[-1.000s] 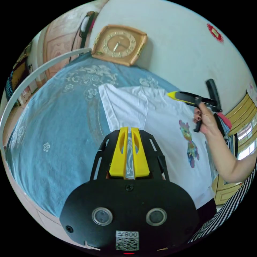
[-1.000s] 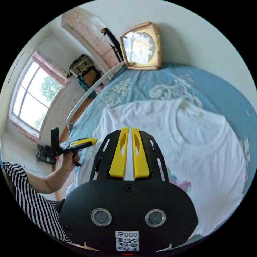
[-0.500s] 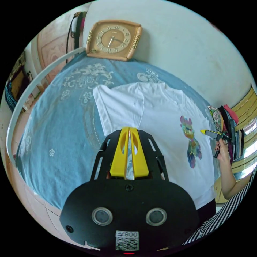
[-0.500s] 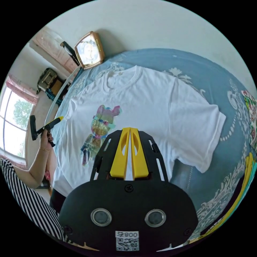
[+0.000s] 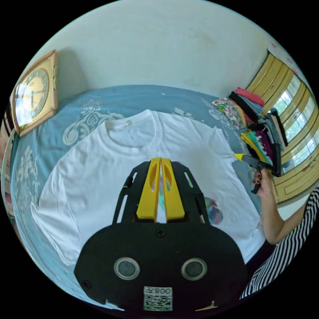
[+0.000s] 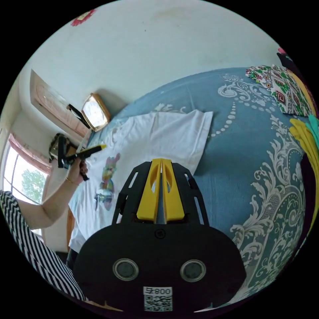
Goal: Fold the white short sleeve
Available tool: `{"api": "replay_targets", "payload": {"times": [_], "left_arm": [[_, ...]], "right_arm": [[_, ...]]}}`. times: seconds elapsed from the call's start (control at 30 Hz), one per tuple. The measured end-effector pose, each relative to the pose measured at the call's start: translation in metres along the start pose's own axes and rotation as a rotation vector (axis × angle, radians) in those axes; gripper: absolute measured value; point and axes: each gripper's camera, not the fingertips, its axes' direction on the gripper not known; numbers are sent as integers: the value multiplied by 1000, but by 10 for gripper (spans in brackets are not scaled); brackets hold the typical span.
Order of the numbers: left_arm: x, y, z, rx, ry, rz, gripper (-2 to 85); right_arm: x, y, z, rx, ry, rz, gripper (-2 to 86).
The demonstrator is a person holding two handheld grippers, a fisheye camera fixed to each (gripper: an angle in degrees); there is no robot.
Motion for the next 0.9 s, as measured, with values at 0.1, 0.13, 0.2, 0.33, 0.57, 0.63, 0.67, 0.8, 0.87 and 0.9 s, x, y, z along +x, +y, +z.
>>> {"api": "replay_targets", "payload": {"times": [0.1, 0.13, 0.2, 0.33, 0.57, 0.63, 0.67, 0.8, 0.87, 0.9], "left_arm": [[-7, -36, 73, -81, -148, 8, 4], [-14, -43, 101, -146, -163, -22, 4], [-15, -48, 114, -84, -108, -44, 6], [21, -56, 149, 23, 59, 105, 20], [108, -122, 267, -69, 316, 477, 67], [135, -147, 313, -131, 319, 576, 73], [140, -152, 325, -148, 314, 597, 74], [168, -179, 395, -221, 301, 701, 78], [174, -186, 423, -267, 301, 728, 78], [177, -188, 441, -297, 294, 754, 75]], "right_arm": [[17, 4, 5, -78, 53, -8, 4], [22, 6, 2, -76, 43, -2, 5], [38, 11, -12, -73, 15, 8, 9], [69, 19, -49, 22, 77, 92, 35], [119, 31, -65, -39, 48, 157, 83], [127, 32, -69, -42, 21, 159, 81], [131, 33, -70, -41, 1, 157, 79], [147, 37, -74, -36, -22, 161, 73], [154, 37, -76, -44, -48, 160, 70], [157, 38, -77, -39, -49, 161, 67]]}}
